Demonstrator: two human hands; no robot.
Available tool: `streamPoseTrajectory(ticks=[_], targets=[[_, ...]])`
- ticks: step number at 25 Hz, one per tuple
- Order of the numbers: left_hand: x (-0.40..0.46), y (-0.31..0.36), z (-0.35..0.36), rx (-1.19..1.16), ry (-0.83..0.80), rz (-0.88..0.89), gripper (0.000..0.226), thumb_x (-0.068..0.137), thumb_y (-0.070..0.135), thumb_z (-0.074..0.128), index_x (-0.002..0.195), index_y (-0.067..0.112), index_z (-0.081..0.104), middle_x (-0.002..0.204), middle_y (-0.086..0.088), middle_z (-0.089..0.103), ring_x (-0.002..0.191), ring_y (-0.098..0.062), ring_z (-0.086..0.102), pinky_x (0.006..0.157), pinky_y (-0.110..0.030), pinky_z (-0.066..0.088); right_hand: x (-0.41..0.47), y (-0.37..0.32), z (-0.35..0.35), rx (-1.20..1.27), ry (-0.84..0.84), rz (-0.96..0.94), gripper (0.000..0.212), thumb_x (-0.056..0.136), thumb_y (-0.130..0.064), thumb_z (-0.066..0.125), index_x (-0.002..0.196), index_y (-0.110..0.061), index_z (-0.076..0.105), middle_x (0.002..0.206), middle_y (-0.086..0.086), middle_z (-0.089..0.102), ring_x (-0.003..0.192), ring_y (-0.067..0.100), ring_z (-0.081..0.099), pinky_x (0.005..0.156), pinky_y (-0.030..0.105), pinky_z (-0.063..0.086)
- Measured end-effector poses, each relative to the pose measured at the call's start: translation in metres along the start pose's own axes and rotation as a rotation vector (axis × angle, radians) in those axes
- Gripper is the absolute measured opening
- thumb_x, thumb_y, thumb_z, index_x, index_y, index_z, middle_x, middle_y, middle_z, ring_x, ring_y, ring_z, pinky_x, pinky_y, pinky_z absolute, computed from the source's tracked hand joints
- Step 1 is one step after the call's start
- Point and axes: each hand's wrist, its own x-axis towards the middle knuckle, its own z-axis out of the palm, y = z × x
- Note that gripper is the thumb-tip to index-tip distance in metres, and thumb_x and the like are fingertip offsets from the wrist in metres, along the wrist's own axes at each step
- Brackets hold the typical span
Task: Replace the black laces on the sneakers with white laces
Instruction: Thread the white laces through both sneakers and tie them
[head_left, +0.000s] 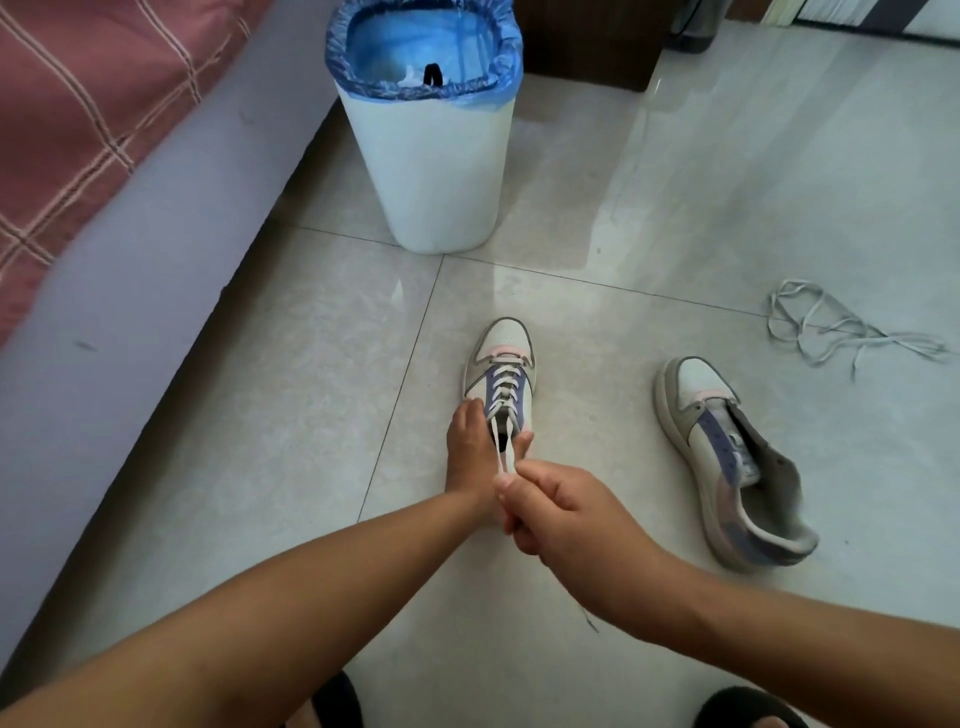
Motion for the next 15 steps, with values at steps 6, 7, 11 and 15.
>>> streamPoseTrajectory(ticks=[6,7,11,15], targets=[[0.010,0.003,-0.034,0.271,0.011,0.433,0.049,0.084,0.035,0.044,0.123,0.008,0.057,0.113,-0.016,0.052,0.103,-0.034,0.050,0.085,-0.040,0.042,0.022,-0.030,-0.031,-0.134,-0.217,0.028,0.034,0.100,-0.017,0.039,0.072,-0.012,0.059,0.048,-0.002,0.054,0.039,0.006,0.045,0.044,0.018,0.039],[0.013,-0.001,-0.043,0.250,0.024,0.573,0.043,0.082,0.033,0.044,0.105,0.005,0.066,0.098,-0.016,0.057,0.090,-0.034,0.054,0.076,-0.039,0.046,0.032,-0.034,-0.044,-0.049,-0.211,0.051,0.033,0.100,-0.018,0.038,0.076,-0.011,0.060,0.050,0.000,0.055,0.042,0.008,0.047,0.045,0.018,0.040],[0.026,-0.002,-0.065,0.140,-0.077,0.546,0.015,0.086,0.019,0.066,0.088,0.005,0.071,0.088,-0.006,0.063,0.084,-0.022,0.056,0.074,-0.025,0.041,0.078,-0.043,-0.090,0.629,-0.164,0.204,0.030,0.098,-0.023,0.036,0.094,-0.008,0.061,0.069,0.003,0.063,0.061,0.013,0.057,0.059,0.024,0.053],[0.032,0.011,-0.059,-0.173,-0.185,0.130,0.009,0.091,0.019,0.060,0.085,0.015,0.066,0.084,0.002,0.063,0.080,-0.012,0.057,0.073,-0.023,0.046,0.127,-0.024,-0.114,-0.533,0.306,0.120,0.035,0.099,-0.028,0.040,0.117,-0.004,0.057,0.113,0.014,0.061,0.107,0.030,0.054,0.091,0.038,0.042]])
